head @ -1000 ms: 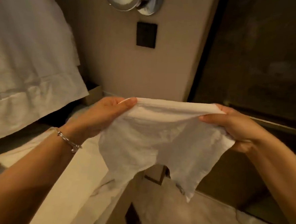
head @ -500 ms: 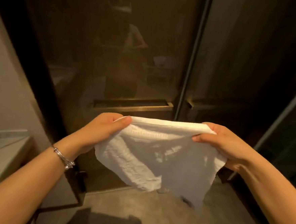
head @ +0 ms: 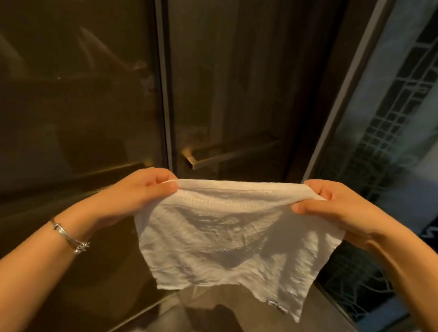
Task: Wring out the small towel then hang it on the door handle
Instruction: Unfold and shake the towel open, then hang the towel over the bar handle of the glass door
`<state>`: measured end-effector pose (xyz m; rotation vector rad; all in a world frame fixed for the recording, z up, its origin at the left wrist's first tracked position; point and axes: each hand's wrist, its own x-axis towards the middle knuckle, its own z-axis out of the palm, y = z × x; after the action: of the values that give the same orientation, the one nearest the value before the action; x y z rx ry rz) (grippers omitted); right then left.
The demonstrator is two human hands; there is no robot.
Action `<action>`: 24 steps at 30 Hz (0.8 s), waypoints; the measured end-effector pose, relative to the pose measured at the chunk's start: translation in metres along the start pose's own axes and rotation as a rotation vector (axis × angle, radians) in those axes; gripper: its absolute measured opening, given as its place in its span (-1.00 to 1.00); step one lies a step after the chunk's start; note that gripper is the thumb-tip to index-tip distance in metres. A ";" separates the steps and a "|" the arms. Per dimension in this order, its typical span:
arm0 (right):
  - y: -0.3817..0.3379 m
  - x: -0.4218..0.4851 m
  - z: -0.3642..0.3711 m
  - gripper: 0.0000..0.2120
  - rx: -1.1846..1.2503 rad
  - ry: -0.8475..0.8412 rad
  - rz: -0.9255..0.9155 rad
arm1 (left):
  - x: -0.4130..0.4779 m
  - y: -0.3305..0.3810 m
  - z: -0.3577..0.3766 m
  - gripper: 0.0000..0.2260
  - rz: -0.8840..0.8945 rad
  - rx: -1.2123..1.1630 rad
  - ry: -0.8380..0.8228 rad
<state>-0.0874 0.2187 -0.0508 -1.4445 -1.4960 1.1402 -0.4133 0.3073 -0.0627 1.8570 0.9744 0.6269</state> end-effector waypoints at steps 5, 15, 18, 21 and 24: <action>0.016 0.037 -0.037 -0.79 -0.057 0.061 0.032 | 0.069 -0.012 0.015 -0.82 0.013 0.046 -0.020; 0.060 0.134 -0.140 -0.88 -0.203 -0.023 0.086 | 0.204 -0.011 0.044 -0.76 0.102 0.203 0.111; 0.073 0.172 -0.177 -0.89 -0.268 -0.115 0.103 | 0.239 -0.015 0.060 -0.75 0.084 0.229 0.161; 0.084 0.212 -0.204 -0.86 -0.319 -0.178 0.079 | 0.265 -0.020 0.067 -0.77 0.041 0.245 0.226; 0.095 0.259 -0.219 -0.88 -0.366 -0.206 0.034 | 0.287 -0.028 0.067 -0.78 -0.028 0.241 0.309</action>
<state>0.1286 0.4941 -0.0873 -1.6361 -1.9077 1.1020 -0.2135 0.5208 -0.1115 1.9882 1.3238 0.8258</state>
